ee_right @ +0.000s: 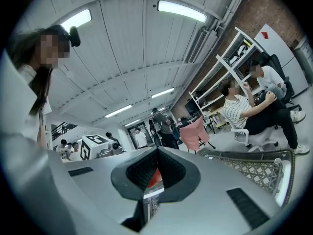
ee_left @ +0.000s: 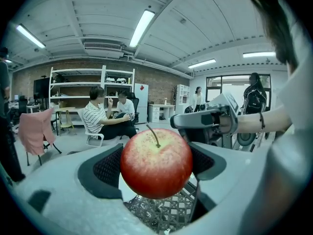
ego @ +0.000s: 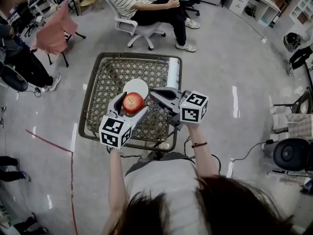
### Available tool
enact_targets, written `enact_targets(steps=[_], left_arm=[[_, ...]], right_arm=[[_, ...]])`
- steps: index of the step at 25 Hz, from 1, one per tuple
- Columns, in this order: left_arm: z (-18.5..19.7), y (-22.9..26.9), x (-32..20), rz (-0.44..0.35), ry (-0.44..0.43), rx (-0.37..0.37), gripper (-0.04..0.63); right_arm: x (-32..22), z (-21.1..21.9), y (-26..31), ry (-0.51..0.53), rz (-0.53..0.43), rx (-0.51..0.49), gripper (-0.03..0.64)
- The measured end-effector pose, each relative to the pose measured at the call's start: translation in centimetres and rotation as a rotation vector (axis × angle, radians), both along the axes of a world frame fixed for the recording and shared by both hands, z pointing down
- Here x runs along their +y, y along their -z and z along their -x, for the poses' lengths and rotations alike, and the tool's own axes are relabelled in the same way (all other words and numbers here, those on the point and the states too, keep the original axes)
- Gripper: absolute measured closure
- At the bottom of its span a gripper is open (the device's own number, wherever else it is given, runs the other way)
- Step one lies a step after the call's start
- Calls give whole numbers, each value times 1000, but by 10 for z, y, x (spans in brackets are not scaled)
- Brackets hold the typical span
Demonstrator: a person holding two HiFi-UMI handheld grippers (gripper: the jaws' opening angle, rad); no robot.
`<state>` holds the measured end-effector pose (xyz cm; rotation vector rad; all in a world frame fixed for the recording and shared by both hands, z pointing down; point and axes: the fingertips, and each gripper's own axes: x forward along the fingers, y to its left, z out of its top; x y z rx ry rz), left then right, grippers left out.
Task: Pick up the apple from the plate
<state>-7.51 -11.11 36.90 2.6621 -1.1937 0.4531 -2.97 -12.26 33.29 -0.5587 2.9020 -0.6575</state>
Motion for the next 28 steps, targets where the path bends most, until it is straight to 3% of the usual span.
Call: enact_targets(steps=[28], left_arm=[[-1, -9, 0, 8, -16, 7, 187]], right_arm=[[0, 0, -5, 10, -14, -11, 607]])
